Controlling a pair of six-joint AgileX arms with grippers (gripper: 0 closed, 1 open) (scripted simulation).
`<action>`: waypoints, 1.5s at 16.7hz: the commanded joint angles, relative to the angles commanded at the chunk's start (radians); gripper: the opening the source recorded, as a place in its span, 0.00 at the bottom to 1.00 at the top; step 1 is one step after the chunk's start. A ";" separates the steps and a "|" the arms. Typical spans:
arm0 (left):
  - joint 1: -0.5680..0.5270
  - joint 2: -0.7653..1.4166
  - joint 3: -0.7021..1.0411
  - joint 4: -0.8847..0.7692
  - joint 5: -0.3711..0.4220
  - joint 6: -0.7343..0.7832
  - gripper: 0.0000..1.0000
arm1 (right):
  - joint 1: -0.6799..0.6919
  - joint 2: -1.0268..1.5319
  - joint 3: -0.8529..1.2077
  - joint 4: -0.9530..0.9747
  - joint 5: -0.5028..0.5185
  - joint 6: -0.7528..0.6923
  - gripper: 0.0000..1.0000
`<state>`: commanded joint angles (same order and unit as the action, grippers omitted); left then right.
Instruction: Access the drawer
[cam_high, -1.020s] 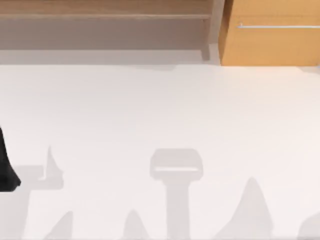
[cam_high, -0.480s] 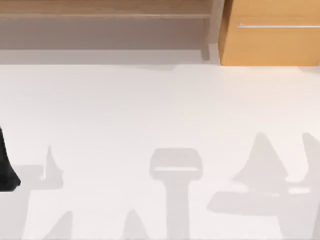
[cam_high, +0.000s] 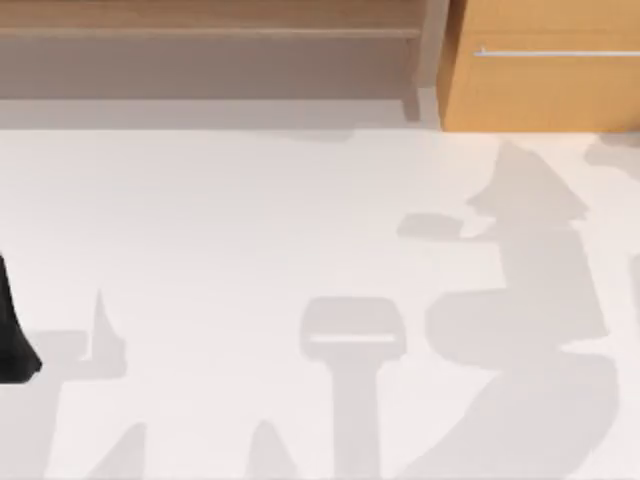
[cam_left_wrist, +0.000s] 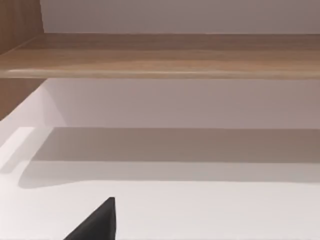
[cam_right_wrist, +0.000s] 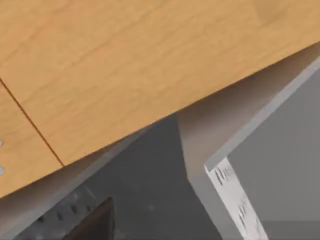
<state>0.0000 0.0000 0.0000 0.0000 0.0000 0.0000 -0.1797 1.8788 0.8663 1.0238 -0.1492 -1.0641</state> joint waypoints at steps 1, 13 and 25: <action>0.000 0.000 0.000 0.000 0.000 0.000 1.00 | 0.058 0.064 0.015 0.045 0.058 -0.093 1.00; 0.000 0.000 0.000 0.000 0.000 0.000 1.00 | 0.356 0.352 0.078 0.260 0.361 -0.494 1.00; 0.000 0.000 0.000 0.000 0.000 0.000 1.00 | 0.344 0.404 0.195 0.195 0.349 -0.494 1.00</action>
<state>0.0000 0.0000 0.0000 0.0000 0.0000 0.0000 0.1639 2.2825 1.0612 1.2192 0.2002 -1.5584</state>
